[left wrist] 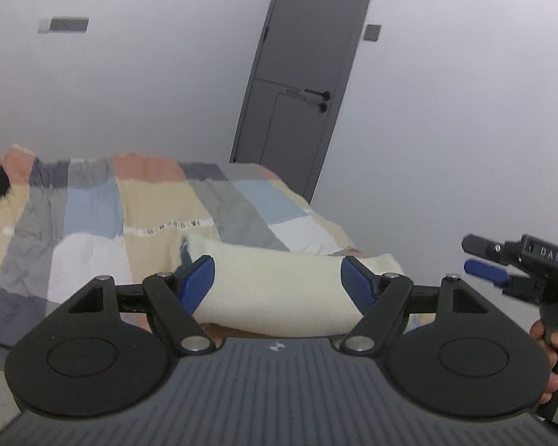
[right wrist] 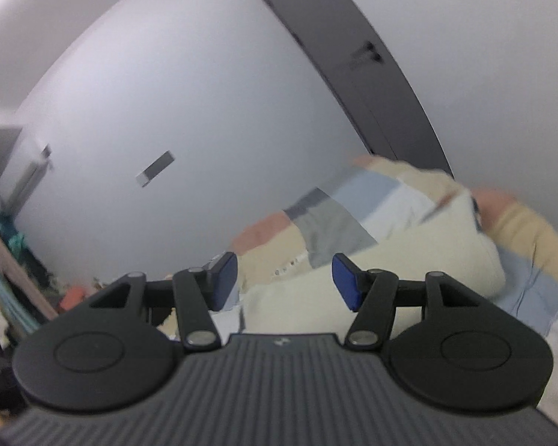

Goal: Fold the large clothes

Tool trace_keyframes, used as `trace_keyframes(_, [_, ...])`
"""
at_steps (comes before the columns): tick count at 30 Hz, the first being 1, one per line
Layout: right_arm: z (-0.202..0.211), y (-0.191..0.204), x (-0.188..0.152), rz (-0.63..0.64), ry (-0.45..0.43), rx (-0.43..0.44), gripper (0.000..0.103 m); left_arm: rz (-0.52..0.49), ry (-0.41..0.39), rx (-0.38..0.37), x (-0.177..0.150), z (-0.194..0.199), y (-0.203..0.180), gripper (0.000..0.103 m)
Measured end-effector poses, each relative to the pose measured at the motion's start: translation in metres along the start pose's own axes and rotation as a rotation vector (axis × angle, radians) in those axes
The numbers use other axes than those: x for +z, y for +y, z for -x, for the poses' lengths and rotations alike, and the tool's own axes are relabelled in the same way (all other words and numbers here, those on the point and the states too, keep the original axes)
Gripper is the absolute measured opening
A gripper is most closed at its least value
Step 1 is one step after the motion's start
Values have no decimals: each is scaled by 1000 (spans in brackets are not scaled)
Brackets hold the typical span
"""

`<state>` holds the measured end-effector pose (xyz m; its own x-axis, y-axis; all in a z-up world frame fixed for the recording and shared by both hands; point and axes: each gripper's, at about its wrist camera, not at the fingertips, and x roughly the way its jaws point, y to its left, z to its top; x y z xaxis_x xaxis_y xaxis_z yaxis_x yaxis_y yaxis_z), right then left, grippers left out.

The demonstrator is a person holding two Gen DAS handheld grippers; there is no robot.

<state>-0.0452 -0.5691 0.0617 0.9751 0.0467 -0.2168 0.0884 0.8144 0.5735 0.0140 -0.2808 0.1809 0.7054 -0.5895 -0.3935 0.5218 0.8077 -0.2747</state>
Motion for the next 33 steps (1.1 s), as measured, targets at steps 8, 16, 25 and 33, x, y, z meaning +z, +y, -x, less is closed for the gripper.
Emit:
trace_keyframes(8, [43,49,-14,169,-33,-17,60,-58,-61,-11,-15,60,-22,79])
trace_keyframes(16, [69,71,-41,283,-64,-54,60,-126,-68,0,-37,84,-32,79])
trace_keyframes(25, [74,80,-70,342,-39,-97,60,-112,-53,-2,-65,96,-18,79])
trace_keyframes(33, [73,83,-94,375,-7,-141,60,-75,-38,51,-84,95,1,79])
